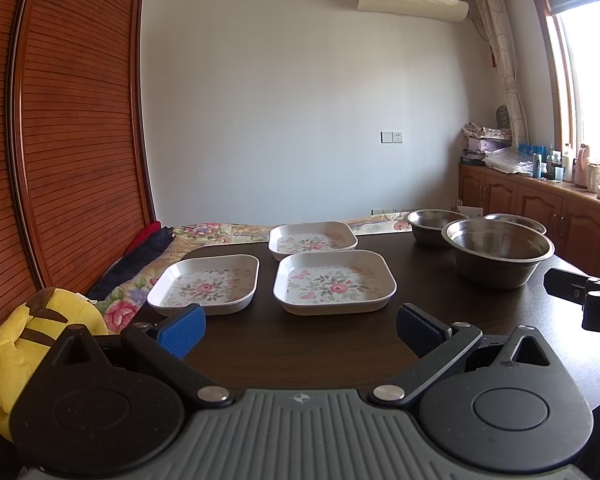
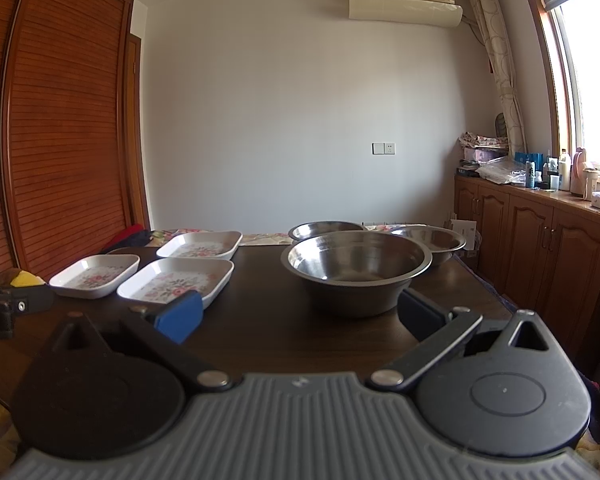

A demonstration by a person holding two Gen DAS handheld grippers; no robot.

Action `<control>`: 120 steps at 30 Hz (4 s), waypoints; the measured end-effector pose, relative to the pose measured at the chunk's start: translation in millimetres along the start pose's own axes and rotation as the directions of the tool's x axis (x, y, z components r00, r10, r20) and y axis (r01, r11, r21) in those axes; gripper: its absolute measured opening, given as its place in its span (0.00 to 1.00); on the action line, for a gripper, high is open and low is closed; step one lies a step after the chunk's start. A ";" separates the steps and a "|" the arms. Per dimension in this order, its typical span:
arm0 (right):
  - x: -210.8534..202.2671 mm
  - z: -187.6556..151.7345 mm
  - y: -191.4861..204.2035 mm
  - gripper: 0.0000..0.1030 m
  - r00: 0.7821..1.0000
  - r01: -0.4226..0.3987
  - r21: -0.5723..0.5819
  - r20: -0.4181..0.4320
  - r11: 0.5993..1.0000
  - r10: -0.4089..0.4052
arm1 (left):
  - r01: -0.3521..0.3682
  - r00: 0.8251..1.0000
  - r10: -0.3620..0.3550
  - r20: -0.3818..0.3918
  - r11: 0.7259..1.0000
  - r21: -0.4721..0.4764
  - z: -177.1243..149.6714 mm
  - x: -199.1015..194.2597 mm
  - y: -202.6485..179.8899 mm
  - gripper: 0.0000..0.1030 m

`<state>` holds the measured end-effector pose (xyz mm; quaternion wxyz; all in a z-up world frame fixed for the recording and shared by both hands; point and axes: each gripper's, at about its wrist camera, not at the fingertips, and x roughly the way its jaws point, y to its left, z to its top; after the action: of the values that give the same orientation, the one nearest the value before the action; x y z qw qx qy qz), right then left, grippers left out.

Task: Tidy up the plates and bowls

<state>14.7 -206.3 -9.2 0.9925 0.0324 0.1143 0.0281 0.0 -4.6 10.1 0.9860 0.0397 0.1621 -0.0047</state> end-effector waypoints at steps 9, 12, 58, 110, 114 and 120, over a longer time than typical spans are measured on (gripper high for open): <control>-0.1 -1.2 -1.5 1.00 1.000 0.003 0.002 -0.004 1.000 -0.003 | 0.004 1.000 -0.004 -0.001 1.000 0.000 -2.7 1.1 3.3 1.00; -0.3 -1.5 -2.2 1.00 1.000 0.004 0.002 -0.005 1.000 -0.004 | 0.004 1.000 -0.004 -0.002 1.000 0.000 -4.4 2.1 3.3 1.00; 54.0 11.8 28.1 1.00 0.973 -0.216 -0.085 -0.100 0.973 0.208 | 0.056 0.983 -0.049 -0.174 0.998 0.040 1.3 59.4 9.8 1.00; 185.2 17.1 76.2 0.45 0.872 -0.360 -0.144 -0.404 0.922 0.277 | 0.262 0.914 -0.239 -0.327 0.965 0.028 43.1 242.0 59.4 0.27; 185.9 16.7 74.7 0.41 0.871 -0.357 -0.137 -0.405 0.924 0.277 | 0.259 0.911 -0.232 -0.342 0.965 0.035 41.2 245.2 57.4 0.25; 187.6 16.7 74.3 0.38 0.869 -0.359 -0.125 -0.407 0.925 0.282 | 0.256 0.907 -0.222 -0.358 0.965 0.052 39.9 247.6 52.1 0.23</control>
<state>197.4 -121.4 -30.0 0.9307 -0.0533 0.2947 0.2098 248.5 45.1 -27.5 0.9303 0.0679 0.3375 -0.1263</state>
